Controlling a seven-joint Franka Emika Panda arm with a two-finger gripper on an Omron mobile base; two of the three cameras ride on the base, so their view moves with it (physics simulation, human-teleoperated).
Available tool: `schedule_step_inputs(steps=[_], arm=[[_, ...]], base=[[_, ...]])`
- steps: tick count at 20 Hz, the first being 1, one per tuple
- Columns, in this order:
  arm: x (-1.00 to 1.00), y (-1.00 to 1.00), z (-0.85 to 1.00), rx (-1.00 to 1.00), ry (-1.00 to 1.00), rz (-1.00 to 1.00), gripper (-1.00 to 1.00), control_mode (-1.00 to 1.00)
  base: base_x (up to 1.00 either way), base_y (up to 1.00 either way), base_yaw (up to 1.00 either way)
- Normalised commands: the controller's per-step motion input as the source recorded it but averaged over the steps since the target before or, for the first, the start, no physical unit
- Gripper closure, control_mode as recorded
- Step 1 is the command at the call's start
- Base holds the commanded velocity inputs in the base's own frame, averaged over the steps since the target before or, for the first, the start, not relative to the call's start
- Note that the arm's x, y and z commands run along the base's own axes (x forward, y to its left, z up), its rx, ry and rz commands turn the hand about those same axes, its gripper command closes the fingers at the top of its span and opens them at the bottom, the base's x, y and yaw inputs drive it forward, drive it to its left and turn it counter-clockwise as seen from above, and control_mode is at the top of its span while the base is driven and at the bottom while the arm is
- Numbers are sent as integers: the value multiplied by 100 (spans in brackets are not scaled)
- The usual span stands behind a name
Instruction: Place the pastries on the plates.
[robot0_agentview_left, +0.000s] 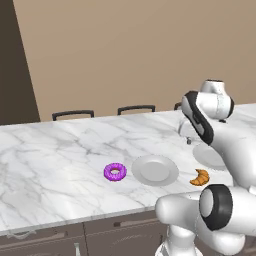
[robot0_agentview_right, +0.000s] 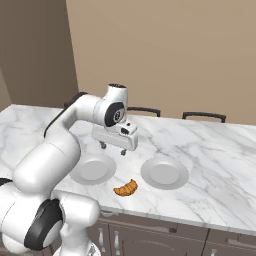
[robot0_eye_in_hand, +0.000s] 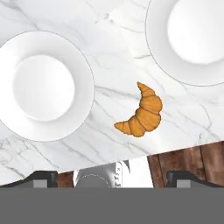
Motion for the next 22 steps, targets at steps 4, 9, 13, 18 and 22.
schedule_step_inputs(steps=[4,9,13,18,22], arm=[[-1,-30,-35,0,13,-22,-100,-100],[0,-19,-57,0,2,-16,-100,-100],[0,-11,-58,0,0,-13,-100,-100],[0,-17,-56,0,0,-16,-100,-100],[0,-13,-49,0,0,-13,-100,-100]], base=[[0,0,0],[0,0,0],[0,0,0],[0,0,0],[0,0,0]])
